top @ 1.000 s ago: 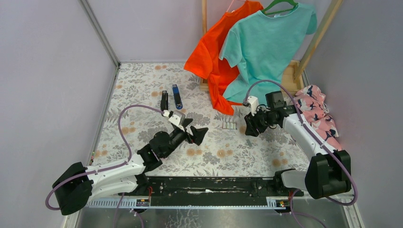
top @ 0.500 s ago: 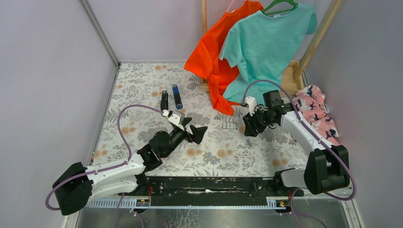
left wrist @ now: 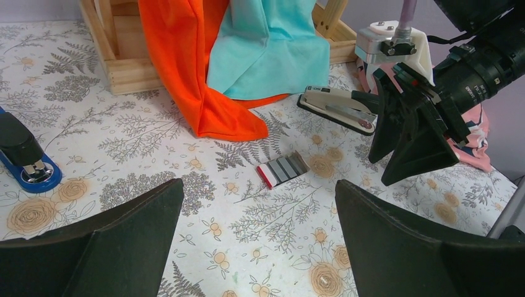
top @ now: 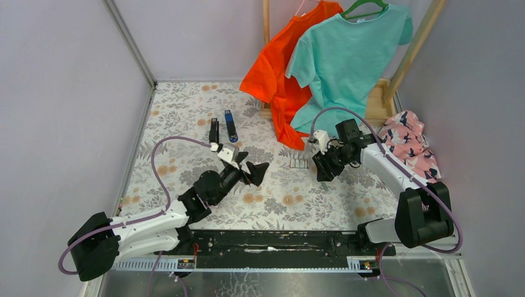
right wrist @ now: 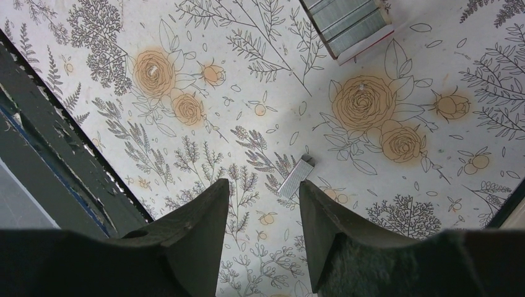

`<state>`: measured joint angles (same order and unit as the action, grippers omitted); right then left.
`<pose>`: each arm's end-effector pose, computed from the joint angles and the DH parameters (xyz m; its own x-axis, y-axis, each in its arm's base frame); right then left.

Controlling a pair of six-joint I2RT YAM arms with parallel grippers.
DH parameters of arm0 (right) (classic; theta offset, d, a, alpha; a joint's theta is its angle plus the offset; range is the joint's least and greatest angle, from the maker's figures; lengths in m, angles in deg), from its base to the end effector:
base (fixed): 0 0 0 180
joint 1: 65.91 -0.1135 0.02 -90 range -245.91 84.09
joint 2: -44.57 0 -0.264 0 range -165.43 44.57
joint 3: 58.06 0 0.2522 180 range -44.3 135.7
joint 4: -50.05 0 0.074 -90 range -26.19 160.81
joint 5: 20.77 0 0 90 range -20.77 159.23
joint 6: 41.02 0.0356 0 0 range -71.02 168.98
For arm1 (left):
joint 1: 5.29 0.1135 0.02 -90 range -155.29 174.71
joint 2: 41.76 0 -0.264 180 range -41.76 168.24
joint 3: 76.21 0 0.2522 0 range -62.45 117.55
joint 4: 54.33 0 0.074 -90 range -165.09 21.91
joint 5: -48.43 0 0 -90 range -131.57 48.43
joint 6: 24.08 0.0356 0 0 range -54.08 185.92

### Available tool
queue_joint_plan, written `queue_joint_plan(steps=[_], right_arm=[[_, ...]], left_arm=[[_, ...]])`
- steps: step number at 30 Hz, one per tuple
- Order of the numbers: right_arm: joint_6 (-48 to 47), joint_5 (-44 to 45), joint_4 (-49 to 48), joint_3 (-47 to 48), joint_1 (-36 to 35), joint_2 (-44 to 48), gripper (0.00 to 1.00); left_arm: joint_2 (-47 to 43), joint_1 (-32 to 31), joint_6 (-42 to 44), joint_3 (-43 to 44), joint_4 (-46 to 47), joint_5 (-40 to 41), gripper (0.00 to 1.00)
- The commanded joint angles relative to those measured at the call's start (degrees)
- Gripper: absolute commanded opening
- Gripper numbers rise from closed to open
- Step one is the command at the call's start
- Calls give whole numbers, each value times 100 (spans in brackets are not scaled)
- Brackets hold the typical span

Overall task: Unload the staples from the stapler
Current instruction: Pick up the staple from the center of the board.

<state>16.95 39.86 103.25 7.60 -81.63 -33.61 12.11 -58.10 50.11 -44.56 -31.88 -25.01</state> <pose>0.2410 0.0860 0.2215 -0.5157 -0.6253 -0.5857 -0.8301 0.5339 0.1609 0.1326 -0.1579 0.2318 -0.1588 -0.2228 -0.9619 0.5696 0.7751 -0.2735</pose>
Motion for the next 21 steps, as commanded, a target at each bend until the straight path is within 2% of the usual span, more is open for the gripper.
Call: queue_joint_plan(steps=[1, 21], right_arm=[[59, 46, 57, 198, -64, -9, 53], [137, 149, 29, 124, -73, -50, 52]], left_arm=[[-108, 25, 105, 108, 111, 192, 100], [-278, 26, 87, 83, -42, 263, 100]])
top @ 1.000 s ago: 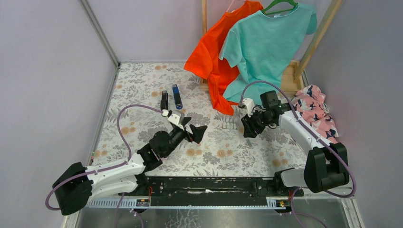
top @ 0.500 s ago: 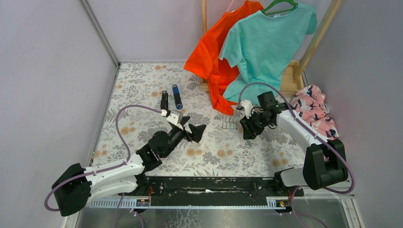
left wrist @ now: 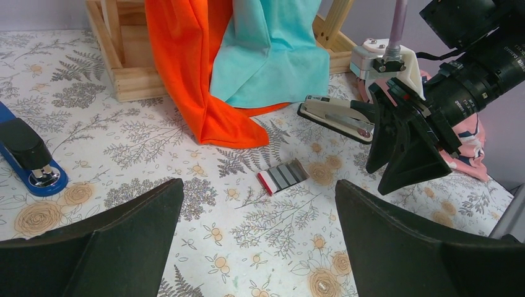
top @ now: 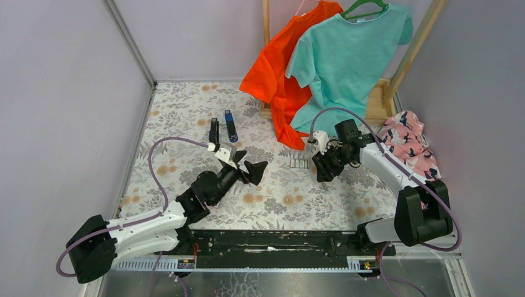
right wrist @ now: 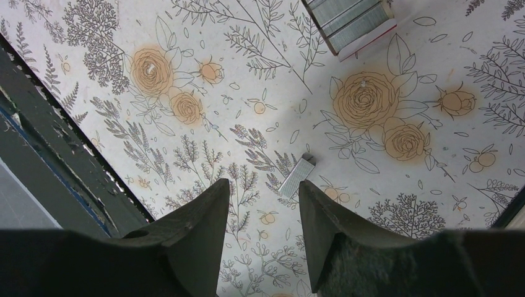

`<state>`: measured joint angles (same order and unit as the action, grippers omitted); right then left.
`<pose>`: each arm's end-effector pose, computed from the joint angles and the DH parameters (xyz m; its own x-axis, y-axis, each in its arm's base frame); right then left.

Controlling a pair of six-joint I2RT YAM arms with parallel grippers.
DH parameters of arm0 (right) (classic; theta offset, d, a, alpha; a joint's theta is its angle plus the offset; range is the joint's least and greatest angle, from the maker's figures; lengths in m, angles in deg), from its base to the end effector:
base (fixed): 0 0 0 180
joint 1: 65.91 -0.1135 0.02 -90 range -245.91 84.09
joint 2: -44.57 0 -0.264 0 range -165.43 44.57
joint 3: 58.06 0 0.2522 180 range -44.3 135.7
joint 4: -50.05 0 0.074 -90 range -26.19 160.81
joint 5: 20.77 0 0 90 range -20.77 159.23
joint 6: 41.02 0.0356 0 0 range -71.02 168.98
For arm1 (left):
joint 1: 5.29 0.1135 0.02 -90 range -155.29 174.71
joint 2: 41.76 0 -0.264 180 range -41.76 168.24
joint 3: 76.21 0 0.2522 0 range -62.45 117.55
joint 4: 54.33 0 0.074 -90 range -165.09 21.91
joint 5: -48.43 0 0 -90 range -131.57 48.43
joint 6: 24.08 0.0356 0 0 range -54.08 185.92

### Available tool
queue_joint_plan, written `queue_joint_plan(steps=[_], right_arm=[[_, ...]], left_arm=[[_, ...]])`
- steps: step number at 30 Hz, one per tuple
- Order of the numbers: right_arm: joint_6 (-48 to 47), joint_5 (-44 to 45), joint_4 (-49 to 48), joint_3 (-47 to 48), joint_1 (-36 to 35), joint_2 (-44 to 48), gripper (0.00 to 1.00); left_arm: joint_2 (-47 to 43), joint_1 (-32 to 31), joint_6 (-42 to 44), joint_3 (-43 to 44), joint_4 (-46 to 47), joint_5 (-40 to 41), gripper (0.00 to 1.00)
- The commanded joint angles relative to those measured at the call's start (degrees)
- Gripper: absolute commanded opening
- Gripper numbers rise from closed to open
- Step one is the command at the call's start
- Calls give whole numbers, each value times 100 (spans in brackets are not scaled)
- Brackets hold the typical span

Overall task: Unload the staples from the stapler
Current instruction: Pick up the staple from the center of the board.

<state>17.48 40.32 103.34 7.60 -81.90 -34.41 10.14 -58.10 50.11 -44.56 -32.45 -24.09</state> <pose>0.2420 0.0873 0.2180 -0.5299 -0.6276 -0.5703 -0.8239 0.5403 0.1709 0.1304 -0.1542 0.2370 -0.1410 -0.2440 -0.9595 0.5612 0.7787 -0.2806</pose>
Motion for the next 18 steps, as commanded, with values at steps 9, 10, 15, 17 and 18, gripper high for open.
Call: queue_joint_plan(steps=[9, 10, 15, 17, 18], right_arm=[[168, 131, -74, -21, -88, 32, 52], [180, 131, -83, -20, -89, 32, 52], [215, 129, -112, -47, -111, 39, 52], [234, 131, -127, -67, -113, 57, 52], [234, 139, -136, -80, -115, 67, 52]], left_arm=[[-59, 21, 89, 66, 31, 197, 100], [-53, 23, 83, 61, 43, 196, 100], [-20, 24, 27, 21, 118, 196, 100], [-6, 19, 19, 8, 127, 187, 100], [5, 17, 17, 12, 128, 186, 100]])
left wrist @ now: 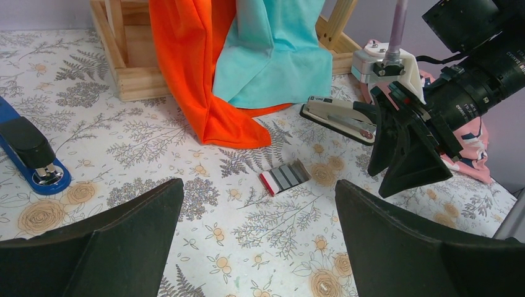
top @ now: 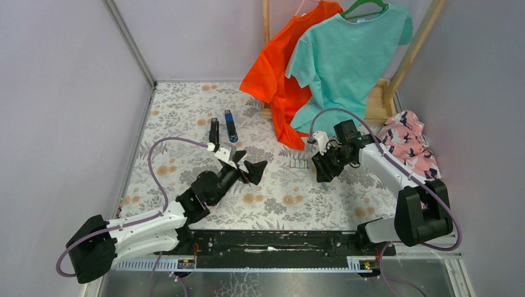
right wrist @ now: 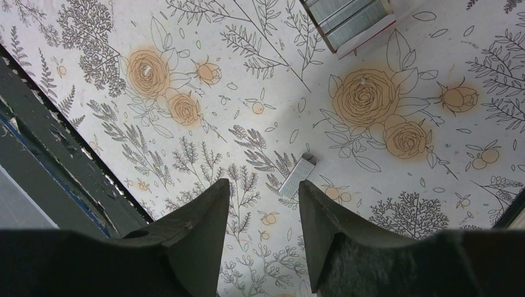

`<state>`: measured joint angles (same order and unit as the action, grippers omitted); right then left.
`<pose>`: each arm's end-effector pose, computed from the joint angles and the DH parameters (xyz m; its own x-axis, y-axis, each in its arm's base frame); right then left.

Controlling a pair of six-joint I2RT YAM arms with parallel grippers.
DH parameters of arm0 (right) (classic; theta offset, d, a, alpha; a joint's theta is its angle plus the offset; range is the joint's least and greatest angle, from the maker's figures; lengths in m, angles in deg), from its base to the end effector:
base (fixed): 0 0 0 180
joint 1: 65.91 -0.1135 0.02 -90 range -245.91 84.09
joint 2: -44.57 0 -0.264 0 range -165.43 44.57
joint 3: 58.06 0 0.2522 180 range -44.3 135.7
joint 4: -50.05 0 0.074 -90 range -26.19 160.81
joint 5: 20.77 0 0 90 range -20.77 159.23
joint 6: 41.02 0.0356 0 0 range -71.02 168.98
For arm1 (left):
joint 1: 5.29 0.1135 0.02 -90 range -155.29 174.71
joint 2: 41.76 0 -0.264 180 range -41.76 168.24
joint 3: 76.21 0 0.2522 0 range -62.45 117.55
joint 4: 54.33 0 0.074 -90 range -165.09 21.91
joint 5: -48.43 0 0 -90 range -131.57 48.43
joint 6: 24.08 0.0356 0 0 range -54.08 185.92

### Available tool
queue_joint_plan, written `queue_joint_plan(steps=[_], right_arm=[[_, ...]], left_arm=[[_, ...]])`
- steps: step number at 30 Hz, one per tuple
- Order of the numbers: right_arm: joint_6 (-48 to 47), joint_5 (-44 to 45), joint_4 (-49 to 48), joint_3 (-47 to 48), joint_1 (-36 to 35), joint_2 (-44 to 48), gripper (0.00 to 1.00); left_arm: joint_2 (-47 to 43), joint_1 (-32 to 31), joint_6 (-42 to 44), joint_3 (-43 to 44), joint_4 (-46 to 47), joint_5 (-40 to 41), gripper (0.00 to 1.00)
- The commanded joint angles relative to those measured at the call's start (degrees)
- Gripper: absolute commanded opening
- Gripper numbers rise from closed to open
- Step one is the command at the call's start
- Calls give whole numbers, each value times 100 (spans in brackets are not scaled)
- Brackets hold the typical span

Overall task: Unload the staples from the stapler
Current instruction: Pick up the staple from the center of the board.

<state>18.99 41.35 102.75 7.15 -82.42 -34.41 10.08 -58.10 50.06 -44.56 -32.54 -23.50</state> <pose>0.2413 0.0889 0.2159 -0.5463 -0.6228 -0.5601 -0.8120 0.5578 0.1718 0.1305 -0.1538 0.2370 -0.1395 -0.2459 -0.9592 0.5528 0.7843 -0.2815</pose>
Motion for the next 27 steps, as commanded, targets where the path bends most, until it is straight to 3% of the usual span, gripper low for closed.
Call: queue_joint_plan(steps=[1, 13, 27], right_arm=[[91, 32, -79, -44, -63, 75, 53], [104, 88, -11, -73, -63, 128, 52], [190, 825, 228, 76, -226, -221, 52]], left_arm=[[15, 28, 21, 13, 139, 129, 100], [63, 39, -5, 36, 180, 103, 100], [83, 43, -95, 84, 128, 65, 100]])
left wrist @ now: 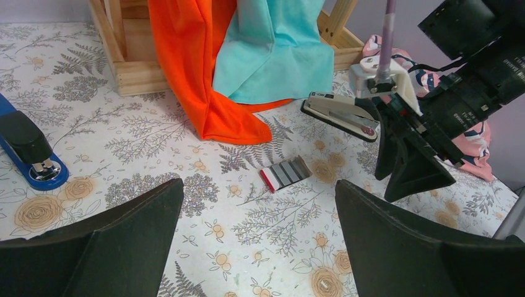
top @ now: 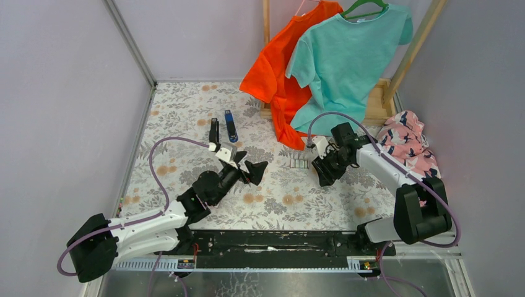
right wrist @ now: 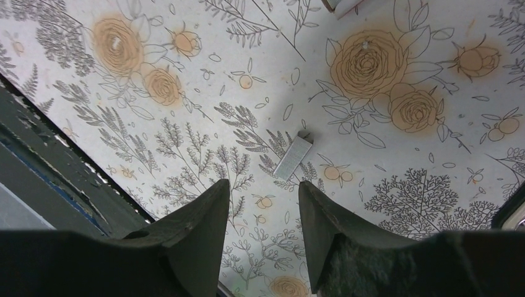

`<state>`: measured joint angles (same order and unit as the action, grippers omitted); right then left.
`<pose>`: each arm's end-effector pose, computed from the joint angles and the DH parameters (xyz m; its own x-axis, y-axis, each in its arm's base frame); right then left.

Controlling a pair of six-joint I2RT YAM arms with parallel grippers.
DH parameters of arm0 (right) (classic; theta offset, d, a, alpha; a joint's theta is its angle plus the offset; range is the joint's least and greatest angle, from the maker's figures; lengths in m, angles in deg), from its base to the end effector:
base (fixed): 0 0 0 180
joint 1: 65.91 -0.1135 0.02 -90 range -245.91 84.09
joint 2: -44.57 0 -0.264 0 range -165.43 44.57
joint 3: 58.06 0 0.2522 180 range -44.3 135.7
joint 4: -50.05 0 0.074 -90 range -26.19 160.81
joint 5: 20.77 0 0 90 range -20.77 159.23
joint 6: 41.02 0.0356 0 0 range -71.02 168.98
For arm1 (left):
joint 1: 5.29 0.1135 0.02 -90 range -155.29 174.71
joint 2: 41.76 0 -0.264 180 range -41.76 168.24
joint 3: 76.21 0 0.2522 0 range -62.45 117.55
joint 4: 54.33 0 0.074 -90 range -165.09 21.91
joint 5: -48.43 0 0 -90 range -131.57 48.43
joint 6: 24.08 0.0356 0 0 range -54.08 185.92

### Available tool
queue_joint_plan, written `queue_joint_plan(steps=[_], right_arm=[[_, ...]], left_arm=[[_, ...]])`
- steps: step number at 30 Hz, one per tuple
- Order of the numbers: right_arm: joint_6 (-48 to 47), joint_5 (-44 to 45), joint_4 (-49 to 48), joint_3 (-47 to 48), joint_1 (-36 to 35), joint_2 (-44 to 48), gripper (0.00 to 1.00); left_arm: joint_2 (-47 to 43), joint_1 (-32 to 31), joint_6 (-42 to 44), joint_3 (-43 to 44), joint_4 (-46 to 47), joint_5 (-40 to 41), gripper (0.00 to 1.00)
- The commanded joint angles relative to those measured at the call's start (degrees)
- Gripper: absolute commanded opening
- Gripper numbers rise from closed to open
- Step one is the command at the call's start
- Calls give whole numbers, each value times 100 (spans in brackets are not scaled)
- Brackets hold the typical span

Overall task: Unload the staples from the stapler
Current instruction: Pick up the staple from the center of the board.

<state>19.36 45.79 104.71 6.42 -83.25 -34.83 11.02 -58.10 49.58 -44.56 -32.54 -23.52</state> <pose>0.2367 0.0887 0.2081 -0.5770 -0.6552 -0.4876 -0.7950 0.5873 0.1516 0.1317 -0.1554 0.2341 -0.1537 -0.2399 -0.9585 0.5491 0.7858 -0.2847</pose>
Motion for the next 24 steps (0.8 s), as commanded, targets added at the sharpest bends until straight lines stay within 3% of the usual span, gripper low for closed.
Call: queue_joint_plan(steps=[1, 24], right_arm=[[189, 441, -23, 145, -145, -220, 52], [605, 1414, -561, 77, -661, -967, 50]], left_arm=[[-17, 43, -48, 78, 136, 82, 100], [-284, 52, -71, -66, 15, 210, 100]])
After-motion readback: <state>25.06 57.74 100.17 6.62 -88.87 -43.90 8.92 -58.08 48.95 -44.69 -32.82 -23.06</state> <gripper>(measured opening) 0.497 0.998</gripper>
